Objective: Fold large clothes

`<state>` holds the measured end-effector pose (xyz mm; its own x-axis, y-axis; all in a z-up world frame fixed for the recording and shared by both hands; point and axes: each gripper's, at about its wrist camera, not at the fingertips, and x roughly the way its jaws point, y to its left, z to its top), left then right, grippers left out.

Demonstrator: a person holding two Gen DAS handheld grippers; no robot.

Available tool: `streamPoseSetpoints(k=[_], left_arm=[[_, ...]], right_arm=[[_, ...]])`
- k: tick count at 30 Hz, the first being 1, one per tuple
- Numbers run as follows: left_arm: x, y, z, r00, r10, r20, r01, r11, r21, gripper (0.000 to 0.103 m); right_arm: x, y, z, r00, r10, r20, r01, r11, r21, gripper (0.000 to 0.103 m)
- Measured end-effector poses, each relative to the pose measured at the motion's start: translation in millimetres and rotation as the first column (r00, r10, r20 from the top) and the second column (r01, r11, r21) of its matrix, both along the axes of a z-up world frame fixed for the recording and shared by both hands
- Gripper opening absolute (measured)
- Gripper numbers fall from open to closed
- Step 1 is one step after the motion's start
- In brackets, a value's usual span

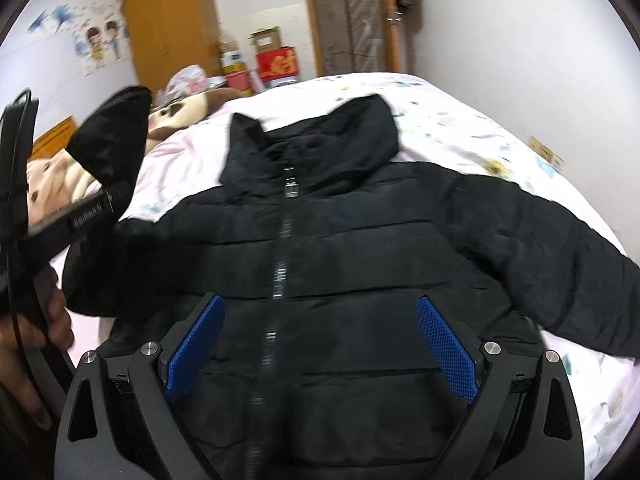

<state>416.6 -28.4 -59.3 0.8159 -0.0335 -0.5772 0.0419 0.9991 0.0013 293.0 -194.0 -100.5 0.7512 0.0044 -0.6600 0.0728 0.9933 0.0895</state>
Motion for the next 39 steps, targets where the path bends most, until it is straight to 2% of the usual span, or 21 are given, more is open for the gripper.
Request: streamPoseSetpoints(k=[5,8,11,13,16,17,18,20,23,26,29,32,34,36,37,38,39], left_arm=[[-11.1,-56.7,-24.5,0.996,-0.087,-0.020,0.088,0.996,0.014,0.014],[-10.8,-76.5,-36.4,0.991,-0.126,-0.050,0.126,0.992,0.008,0.014],[-9.8,-94.9,-54.7,0.985,-0.150,-0.087,0.155,0.986,0.058,0.014],[-9.5,-99.2,-62.4,0.980,-0.168,-0.110,0.175,0.982,0.065,0.017],[-11.3,-99.8,-74.3,0.951,-0.258,-0.172,0.265,0.964,0.019,0.027],[-14.8,-97.0,-75.0,0.942,-0.285,-0.177,0.291,0.957,0.009,0.034],[-17.4,-92.0,-72.8,0.936,-0.306,-0.176,0.310,0.951,-0.003,0.048],[-32.5,-74.3,-63.1,0.923,-0.356,-0.147,0.352,0.934,-0.056,0.062],[-49.7,-40.5,-40.7,0.936,-0.336,-0.106,0.328,0.941,-0.085,0.071],[-59.2,-3.0,-24.7,0.950,-0.299,-0.091,0.288,0.950,-0.122,0.072],[-58.4,42.4,-17.1,0.981,-0.167,-0.101,0.157,0.983,-0.097,0.072],[-53.5,81.9,-17.9,0.991,-0.038,-0.126,0.027,0.996,-0.089,0.072],[-48.4,95.0,-21.4,0.990,0.003,-0.141,-0.016,0.996,-0.089,0.072],[-39.6,99.7,-29.7,0.985,0.024,-0.172,-0.035,0.998,-0.060,0.072],[-35.7,101.1,-32.4,0.982,0.033,-0.188,-0.042,0.998,-0.045,0.072],[-33.9,99.8,-34.1,0.982,0.028,-0.185,-0.037,0.998,-0.042,0.072],[-32.2,97.2,-35.9,0.985,0.017,-0.174,-0.025,0.999,-0.040,0.072]], right_arm=[[1.0,-34.2,-4.9,0.998,-0.066,-0.007,0.066,0.998,0.010,0.097],[0.3,-52.3,-8.1,0.995,-0.098,-0.006,0.098,0.995,0.013,0.097],[3.1,-67.9,-13.7,0.992,-0.125,-0.015,0.125,0.992,0.022,0.097],[6.6,-77.5,-17.1,0.991,-0.133,-0.028,0.134,0.990,0.041,0.097],[12.6,-86.5,-18.4,0.990,-0.138,-0.031,0.140,0.988,0.066,0.097],[15.4,-88.3,-17.3,0.990,-0.137,-0.023,0.139,0.987,0.079,0.097],[18.5,-88.1,-16.7,0.990,-0.136,-0.026,0.138,0.987,0.084,0.097],[27.8,-86.9,-12.9,0.993,-0.113,-0.026,0.115,0.989,0.090,0.097],[50.0,-77.8,-11.6,0.998,-0.053,-0.028,0.055,0.993,0.102,0.097],[76.2,-65.0,-21.0,0.997,-0.003,-0.072,0.014,0.989,0.150,0.097],[100.9,-49.6,-35.8,0.991,0.072,-0.109,-0.049,0.979,0.199,0.096],[122.1,-37.1,-57.0,0.981,0.078,-0.179,-0.040,0.978,0.206,0.096],[129.1,-22.0,-65.4,0.976,0.091,-0.200,-0.064,0.988,0.139,0.096],[129.9,-9.0,-68.4,0.974,0.108,-0.201,-0.093,0.992,0.082,0.090],[128.6,-4.6,-69.0,0.973,0.118,-0.199,-0.105,0.992,0.074,0.080],[127.6,-0.9,-70.2,0.971,0.127,-0.202,-0.113,0.991,0.077,0.066],[127.8,0.7,-71.5,0.969,0.131,-0.207,-0.117,0.990,0.080,0.058]])
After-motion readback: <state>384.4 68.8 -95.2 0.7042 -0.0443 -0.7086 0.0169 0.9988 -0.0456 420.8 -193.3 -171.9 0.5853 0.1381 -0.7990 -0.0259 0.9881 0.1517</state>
